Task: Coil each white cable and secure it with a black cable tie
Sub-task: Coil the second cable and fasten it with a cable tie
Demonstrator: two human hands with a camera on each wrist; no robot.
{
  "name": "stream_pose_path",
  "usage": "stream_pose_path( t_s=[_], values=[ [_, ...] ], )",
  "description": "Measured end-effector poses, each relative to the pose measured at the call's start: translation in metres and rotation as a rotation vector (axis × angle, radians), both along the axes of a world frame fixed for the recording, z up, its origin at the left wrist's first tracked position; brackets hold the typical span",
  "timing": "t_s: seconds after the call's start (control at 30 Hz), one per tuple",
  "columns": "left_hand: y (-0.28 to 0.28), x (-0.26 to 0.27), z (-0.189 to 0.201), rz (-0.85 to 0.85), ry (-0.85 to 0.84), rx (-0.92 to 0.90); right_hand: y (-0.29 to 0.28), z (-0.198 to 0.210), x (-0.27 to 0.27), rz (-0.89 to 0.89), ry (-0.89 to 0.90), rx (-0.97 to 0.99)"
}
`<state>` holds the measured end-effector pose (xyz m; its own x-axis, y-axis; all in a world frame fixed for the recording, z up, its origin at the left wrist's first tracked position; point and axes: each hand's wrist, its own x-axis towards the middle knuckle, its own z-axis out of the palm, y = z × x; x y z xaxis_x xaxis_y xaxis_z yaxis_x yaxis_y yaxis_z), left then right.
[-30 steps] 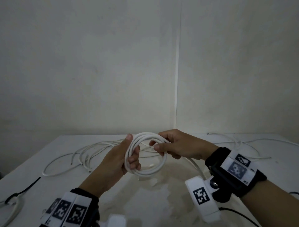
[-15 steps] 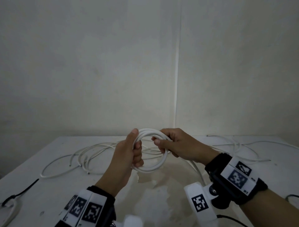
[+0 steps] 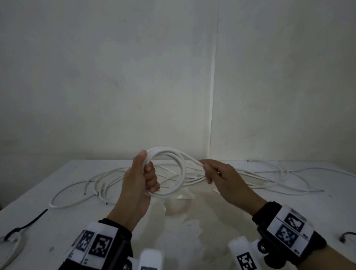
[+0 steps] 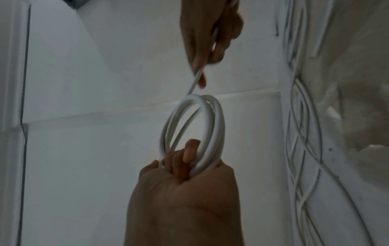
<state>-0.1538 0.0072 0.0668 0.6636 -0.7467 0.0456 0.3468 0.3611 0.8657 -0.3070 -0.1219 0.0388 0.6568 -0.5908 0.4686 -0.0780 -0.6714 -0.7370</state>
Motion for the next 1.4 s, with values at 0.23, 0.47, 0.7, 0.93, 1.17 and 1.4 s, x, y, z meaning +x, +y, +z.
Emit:
stream_pose_path(
  t_s=[0.23, 0.47, 0.7, 0.93, 1.17, 1.4],
  values=[
    [0.001, 0.02, 0.008, 0.228, 0.078, -0.125, 0.0, -0.039, 0.004, -0.085, 0.177, -0.451],
    [0.009, 0.044, 0.021, 0.504, 0.05, -0.146, 0.022, -0.063, 0.013, -0.006, 0.115, -0.956],
    [0.001, 0.026, -0.003, 0.527, -0.393, 0.014, 0.052, -0.031, 0.023, -0.023, 0.082, -1.131],
    [0.003, -0.005, -0.017, 0.298, -0.615, 0.087, 0.061, 0.003, 0.03, 0.111, -0.012, -1.157],
    [0.011, -0.025, -0.023, -0.045, -0.696, 0.222, 0.047, 0.023, 0.027, 0.095, -0.165, -0.817],
    [0.012, -0.03, -0.012, -0.312, -0.404, 0.241, 0.016, 0.025, 0.02, 0.1, -0.084, -0.459]
  ],
)
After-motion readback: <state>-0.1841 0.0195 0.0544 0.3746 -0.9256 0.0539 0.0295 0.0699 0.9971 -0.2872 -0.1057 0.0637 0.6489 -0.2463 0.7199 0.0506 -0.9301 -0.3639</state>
